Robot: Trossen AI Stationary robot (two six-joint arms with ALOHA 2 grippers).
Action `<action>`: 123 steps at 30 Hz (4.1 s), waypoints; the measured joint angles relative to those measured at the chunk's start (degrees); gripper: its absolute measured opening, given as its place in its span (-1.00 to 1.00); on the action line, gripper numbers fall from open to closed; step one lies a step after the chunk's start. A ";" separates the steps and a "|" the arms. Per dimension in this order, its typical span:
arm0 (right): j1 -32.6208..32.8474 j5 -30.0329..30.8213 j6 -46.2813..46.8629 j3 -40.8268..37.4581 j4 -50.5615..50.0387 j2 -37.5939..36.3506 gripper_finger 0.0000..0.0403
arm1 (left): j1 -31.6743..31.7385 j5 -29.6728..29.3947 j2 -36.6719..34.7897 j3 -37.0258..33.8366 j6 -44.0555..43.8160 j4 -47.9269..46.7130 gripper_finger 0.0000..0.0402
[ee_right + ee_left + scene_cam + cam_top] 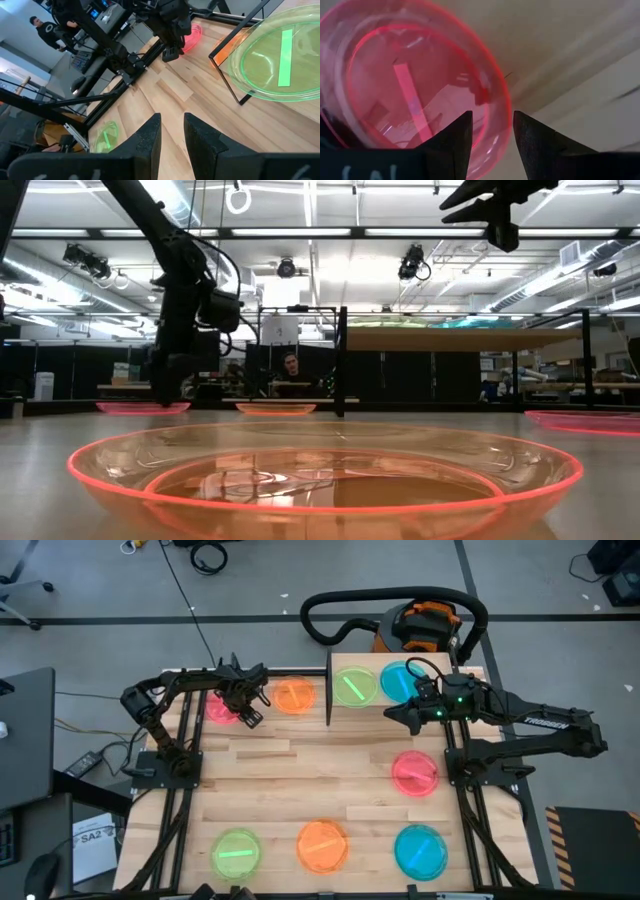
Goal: Place and stack plates onto a shelf
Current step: Stack the top pink plate on top of the green plate on the shelf
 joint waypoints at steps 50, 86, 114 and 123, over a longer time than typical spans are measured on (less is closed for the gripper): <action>-0.04 0.00 0.52 0.00 -0.01 0.00 -0.55 | -2.49 -0.67 -4.58 -1.81 0.48 2.89 -0.97; -0.04 -0.02 0.41 0.00 -0.02 0.00 -0.55 | -13.43 -1.01 -11.49 32.25 12.47 2.14 -0.99; -0.04 -0.02 0.41 0.00 1.03 0.00 -0.55 | -26.38 7.74 -6.37 33.16 27.31 25.78 -0.99; -0.04 -0.02 0.45 0.00 2.82 0.00 -0.55 | -28.11 8.92 1.20 33.12 31.19 28.98 -0.99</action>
